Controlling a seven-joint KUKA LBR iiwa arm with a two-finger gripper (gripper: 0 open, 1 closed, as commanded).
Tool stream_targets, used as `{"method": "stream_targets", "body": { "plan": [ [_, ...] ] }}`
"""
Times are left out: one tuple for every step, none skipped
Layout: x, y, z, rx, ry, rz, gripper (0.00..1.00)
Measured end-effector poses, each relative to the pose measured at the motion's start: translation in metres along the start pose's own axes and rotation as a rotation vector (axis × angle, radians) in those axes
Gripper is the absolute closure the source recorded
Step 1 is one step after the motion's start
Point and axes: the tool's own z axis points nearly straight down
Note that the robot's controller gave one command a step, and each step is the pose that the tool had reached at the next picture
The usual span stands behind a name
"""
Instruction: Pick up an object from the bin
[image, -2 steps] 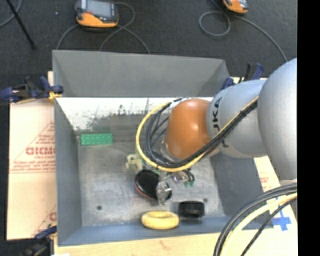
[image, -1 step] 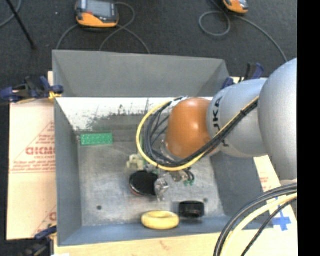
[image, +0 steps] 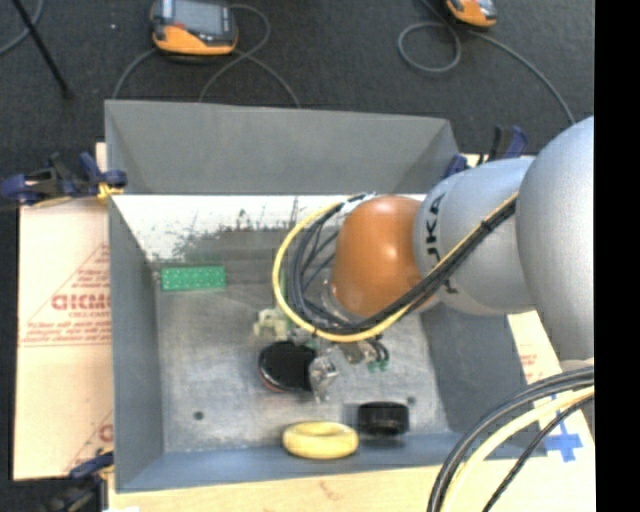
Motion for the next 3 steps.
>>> {"method": "stream_targets", "body": {
  "plan": [
    [0.001,0.0,-0.002,-0.001,0.004,0.0,1.0],
    [0.006,0.002,-0.016,-0.005,0.023,-0.001,1.0],
    [0.007,0.003,-0.035,-0.007,0.028,-0.002,1.0]
  ]
}}
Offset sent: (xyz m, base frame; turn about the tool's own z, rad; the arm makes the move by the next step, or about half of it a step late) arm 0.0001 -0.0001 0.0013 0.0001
